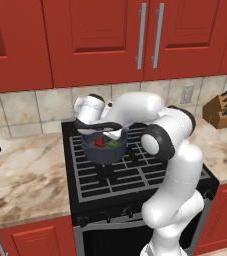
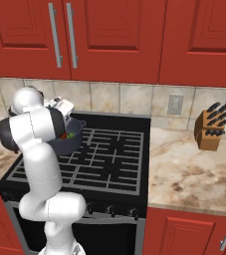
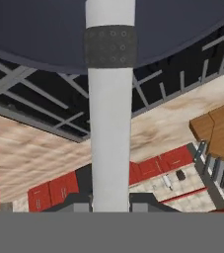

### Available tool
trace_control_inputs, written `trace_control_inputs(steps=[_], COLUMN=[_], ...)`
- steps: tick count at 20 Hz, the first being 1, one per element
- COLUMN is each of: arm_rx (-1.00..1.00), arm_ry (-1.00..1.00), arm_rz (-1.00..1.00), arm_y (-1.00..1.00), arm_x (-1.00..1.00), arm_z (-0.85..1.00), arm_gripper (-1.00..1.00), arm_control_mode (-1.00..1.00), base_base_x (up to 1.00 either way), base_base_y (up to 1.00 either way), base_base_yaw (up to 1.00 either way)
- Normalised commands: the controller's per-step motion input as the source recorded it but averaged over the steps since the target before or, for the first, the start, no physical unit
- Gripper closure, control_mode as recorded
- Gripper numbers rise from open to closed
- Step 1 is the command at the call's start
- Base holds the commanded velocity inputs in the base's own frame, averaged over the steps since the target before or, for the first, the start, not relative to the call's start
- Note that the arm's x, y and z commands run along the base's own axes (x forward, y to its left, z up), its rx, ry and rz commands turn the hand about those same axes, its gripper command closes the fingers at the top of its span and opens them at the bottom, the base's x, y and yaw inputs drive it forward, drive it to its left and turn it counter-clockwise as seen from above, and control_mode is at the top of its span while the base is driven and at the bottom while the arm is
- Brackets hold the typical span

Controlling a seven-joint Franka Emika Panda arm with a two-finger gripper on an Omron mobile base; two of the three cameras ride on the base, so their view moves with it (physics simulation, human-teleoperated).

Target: Put the bell pepper and avocado in the pot. Retrieve the spatula and lightly stir the vegetables in the pot.

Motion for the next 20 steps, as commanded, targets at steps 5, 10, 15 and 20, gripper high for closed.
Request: trace_control_inputs(steps=[5, 10, 15, 20], arm_rx=[0.03, 0.01, 0.0, -0.01], arm_ry=[0.07, 0.06, 0.04, 0.01], arm_rz=[0.0, 0.0, 0.0, 0.0], arm_y=[-0.29, -0.11, -0.02, -0.04], arm_x=[-0.07, -0.09, -0.02, 0.0], arm_z=[0.32, 0.18, -0.08, -0.25], arm_gripper=[1.0, 1.0, 1.0, 1.0], arm_control_mode=[-1.0, -1.0, -1.0, -1.0], base_base_x=[0.0, 0.0, 0.0, 0.0], base_base_y=[0.0, 0.0, 0.0, 0.0], base_base_yaw=[0.0, 0.0, 0.0, 0.0])
